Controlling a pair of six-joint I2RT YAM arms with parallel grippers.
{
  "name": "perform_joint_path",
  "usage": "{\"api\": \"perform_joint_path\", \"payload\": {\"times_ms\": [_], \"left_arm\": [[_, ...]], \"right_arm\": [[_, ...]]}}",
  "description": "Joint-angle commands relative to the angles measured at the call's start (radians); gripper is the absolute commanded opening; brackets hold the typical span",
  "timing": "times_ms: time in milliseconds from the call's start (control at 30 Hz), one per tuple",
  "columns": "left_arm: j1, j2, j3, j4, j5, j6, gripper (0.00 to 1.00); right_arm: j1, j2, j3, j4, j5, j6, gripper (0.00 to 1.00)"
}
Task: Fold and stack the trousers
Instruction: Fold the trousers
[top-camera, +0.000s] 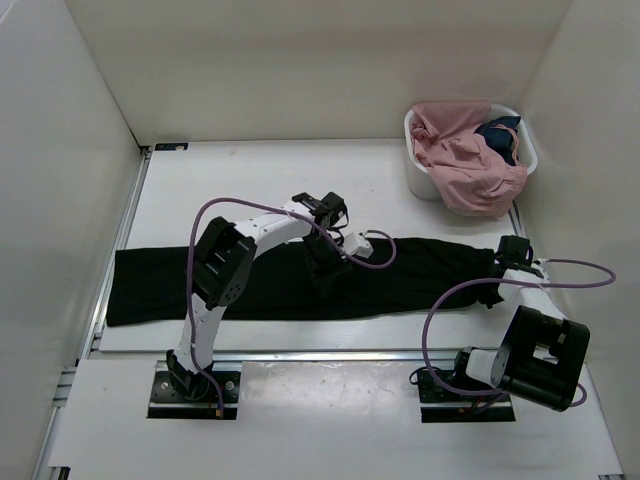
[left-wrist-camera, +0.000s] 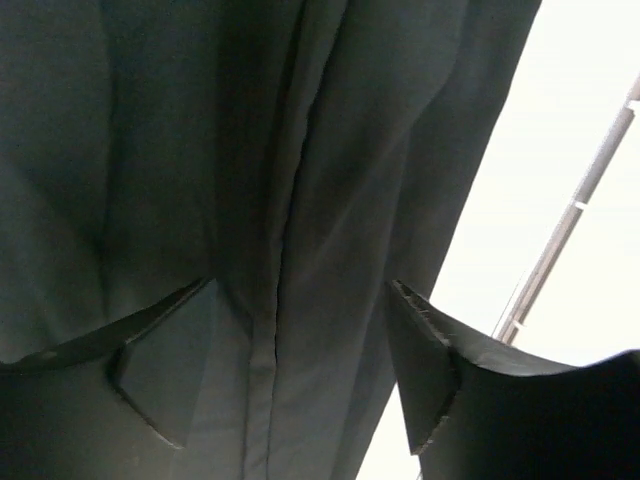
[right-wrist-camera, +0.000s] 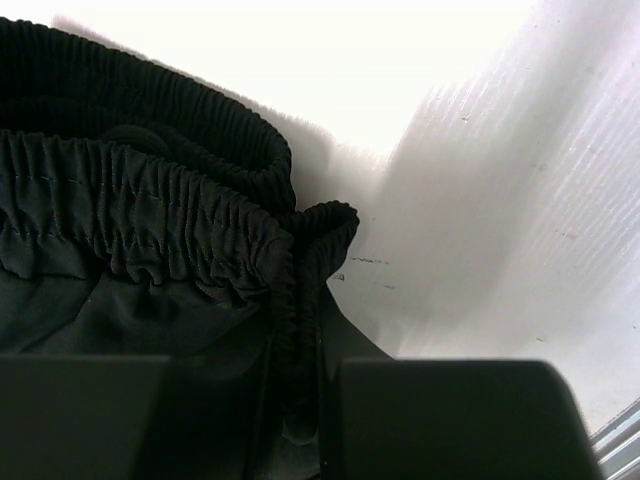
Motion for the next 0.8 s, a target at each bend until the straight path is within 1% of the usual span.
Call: {"api": "perform_joint_path", "payload": {"times_ms": [0,33,133,167,267,300,400,433,500,533,567,633,700,767], "left_arm": [[0.002,-0.013,-0.016,0.02,0.007,-0.023,0.75],[-0.012,-0.013,-0.025,0.02,-0.005,-0.023,0.73],[-0.037,-0.022,-0.051,0.02,-0.045,-0.023,0.73],[-0.037,-0.022,-0.067,0.029,-0.045,-0.023,0.71],[-0.037,-0.032,-0.067,0.029,-0.045,-0.033,0.55],[-0.046,-0.041,-0.067,0.029,-0.054,-0.043,0.46],[-0.069,-0.081,-0.056,0.003,-0.065,-0.043,0.46],[-0.069,-0.091,-0.07,0.003,-0.079,-0.043,0.4],[-0.092,-0.11,-0.114,-0.006,-0.092,-0.043,0.32],[-0.092,-0.125,-0.131,-0.006,-0.092,-0.043,0.24],[-0.103,-0.125,-0.165,-0.006,-0.112,-0.043,0.2],[-0.116,-0.151,-0.189,-0.006,-0.138,-0.054,0.2],[-0.145,-0.186,-0.214,-0.006,-0.16,-0.066,0.24],[-0.164,-0.217,-0.223,0.003,-0.175,-0.077,0.31]], "right_arm": [[0.0,-0.007,-0.021,-0.08,0.02,-0.021,0.0],[0.0,-0.007,-0.021,-0.08,0.02,-0.032,0.0],[0.0,-0.007,-0.021,-0.08,0.029,-0.032,0.0],[0.0,-0.016,-0.021,-0.08,0.029,-0.032,0.0],[0.0,-0.016,-0.021,-0.089,0.029,-0.032,0.0],[0.0,-0.016,-0.021,-0.089,0.029,-0.032,0.0],[0.0,-0.025,-0.021,-0.089,0.038,-0.032,0.0],[0.0,-0.025,-0.021,-0.098,0.038,-0.032,0.0],[0.0,-0.025,-0.021,-0.098,0.038,-0.032,0.0],[0.0,-0.025,-0.021,-0.098,0.038,-0.032,0.0],[0.0,-0.025,-0.021,-0.098,0.038,-0.032,0.0],[0.0,-0.025,-0.021,-0.098,0.038,-0.032,0.0],[0.0,-0.025,-0.012,-0.098,0.038,-0.044,0.0],[0.0,-0.025,-0.012,-0.098,0.038,-0.053,0.0]]}}
